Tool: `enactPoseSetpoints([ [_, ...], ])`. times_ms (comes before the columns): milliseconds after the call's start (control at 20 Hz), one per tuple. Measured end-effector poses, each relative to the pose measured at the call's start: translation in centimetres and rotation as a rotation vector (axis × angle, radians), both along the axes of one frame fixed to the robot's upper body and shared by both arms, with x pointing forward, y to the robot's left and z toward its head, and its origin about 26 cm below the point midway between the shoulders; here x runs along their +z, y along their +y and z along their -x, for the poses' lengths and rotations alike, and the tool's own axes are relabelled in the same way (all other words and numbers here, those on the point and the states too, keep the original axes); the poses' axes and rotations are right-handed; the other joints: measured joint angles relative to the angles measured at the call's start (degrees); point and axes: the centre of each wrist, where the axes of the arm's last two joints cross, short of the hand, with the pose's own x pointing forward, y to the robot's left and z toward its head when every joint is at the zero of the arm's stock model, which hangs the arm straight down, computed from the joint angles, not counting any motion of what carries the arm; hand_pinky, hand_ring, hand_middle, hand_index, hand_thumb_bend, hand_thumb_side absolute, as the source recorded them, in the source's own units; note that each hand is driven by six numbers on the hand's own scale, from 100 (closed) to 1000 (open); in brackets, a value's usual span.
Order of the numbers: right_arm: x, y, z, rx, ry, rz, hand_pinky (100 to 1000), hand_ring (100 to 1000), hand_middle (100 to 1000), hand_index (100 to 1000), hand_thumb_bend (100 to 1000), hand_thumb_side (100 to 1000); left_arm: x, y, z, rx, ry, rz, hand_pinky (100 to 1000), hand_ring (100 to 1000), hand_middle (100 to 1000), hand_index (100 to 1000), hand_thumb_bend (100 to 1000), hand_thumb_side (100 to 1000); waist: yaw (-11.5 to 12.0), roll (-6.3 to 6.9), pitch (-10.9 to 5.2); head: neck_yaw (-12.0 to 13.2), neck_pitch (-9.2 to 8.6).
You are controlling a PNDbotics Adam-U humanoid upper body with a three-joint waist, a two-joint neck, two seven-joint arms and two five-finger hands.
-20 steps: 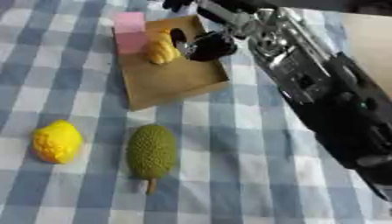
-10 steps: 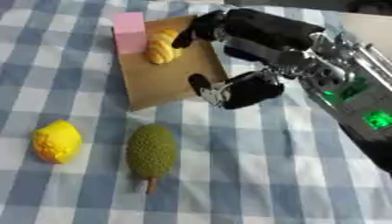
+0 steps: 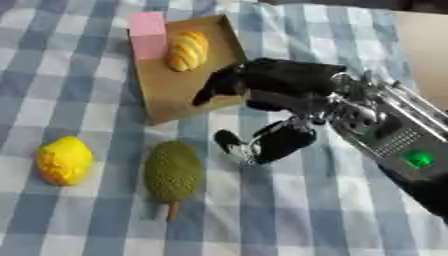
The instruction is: Pick up objects on the table and place them in the box.
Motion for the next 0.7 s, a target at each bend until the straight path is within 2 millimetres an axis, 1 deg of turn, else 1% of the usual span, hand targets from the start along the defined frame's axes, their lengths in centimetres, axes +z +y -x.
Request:
enactPoseSetpoints([
  [150, -0.7, 0.9, 0.1, 0.02, 0.028, 0.026, 815, 904, 804, 873, 141, 320, 0.0, 0.0, 0.0, -0.001, -0.001, 0.0, 808, 835, 790, 873, 431, 745, 0.1, 0.0, 0.1, -0.07, 0.0],
  [450, -1.8, 2.3, 0.4, 0.038, 0.071, 0.083, 821, 911, 811, 884, 180, 329, 0.0, 0.0, 0.0, -0.004, -0.002, 0.002, 806, 834, 789, 870, 430, 745, 0.43, 0.0, 0.12, -0.32, 0.0],
  [600, -1.9, 3.0, 0.6, 0.044, 0.066, 0.107, 820, 903, 805, 886, 199, 326, 0.1, 0.0, 0.0, -0.005, -0.002, 0.004, 805, 834, 788, 869, 430, 744, 0.48, -0.02, 0.17, -0.41, 0.0],
  [700, -1.8, 3.3, 0.6, 0.043, 0.051, 0.122, 815, 890, 785, 889, 210, 317, 0.1, -0.1, 0.0, -0.006, -0.004, 0.005, 805, 834, 788, 868, 430, 744, 0.51, -0.04, 0.2, -0.41, 0.0],
])
